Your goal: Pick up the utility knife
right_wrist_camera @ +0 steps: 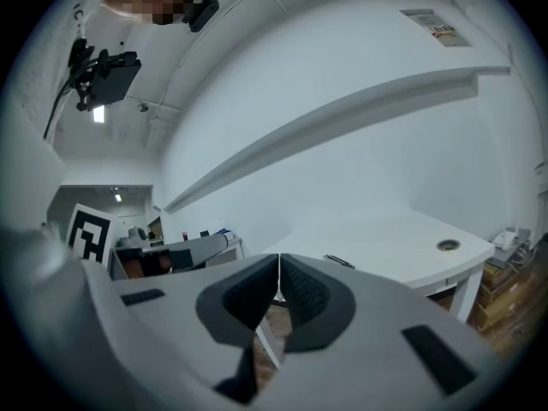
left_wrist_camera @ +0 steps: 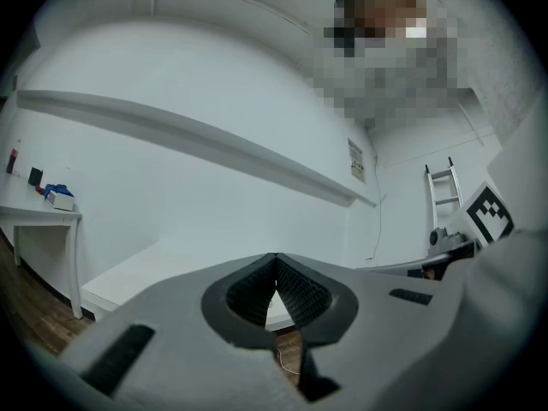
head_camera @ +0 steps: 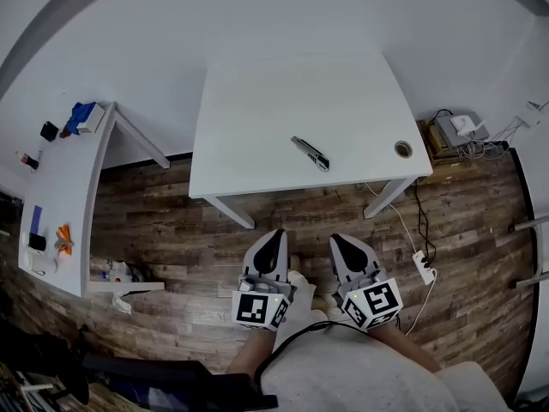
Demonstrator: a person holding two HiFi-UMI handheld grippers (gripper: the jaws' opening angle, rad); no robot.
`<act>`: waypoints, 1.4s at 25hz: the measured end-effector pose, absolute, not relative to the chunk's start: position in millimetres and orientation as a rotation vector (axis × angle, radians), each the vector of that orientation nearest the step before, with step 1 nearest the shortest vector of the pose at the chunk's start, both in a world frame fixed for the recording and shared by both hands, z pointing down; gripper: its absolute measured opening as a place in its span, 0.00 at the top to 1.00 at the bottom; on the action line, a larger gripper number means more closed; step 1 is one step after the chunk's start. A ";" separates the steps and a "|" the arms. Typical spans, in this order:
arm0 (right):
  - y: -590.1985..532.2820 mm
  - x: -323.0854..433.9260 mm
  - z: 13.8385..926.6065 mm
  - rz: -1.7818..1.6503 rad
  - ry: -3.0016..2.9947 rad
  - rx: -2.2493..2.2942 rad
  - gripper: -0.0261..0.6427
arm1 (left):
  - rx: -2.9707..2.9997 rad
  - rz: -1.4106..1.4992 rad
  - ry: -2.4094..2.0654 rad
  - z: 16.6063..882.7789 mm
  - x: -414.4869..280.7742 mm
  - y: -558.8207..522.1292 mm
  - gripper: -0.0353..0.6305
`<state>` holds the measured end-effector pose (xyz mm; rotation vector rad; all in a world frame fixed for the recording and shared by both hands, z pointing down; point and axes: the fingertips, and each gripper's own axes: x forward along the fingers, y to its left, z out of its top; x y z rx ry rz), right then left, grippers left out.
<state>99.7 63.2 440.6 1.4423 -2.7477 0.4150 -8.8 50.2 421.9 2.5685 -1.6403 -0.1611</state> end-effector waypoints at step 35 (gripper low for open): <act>-131.4 34.8 480.6 0.470 -2.545 1.474 0.95 | 2.688 -0.127 -1.301 442.7 -45.9 -145.7 0.94</act>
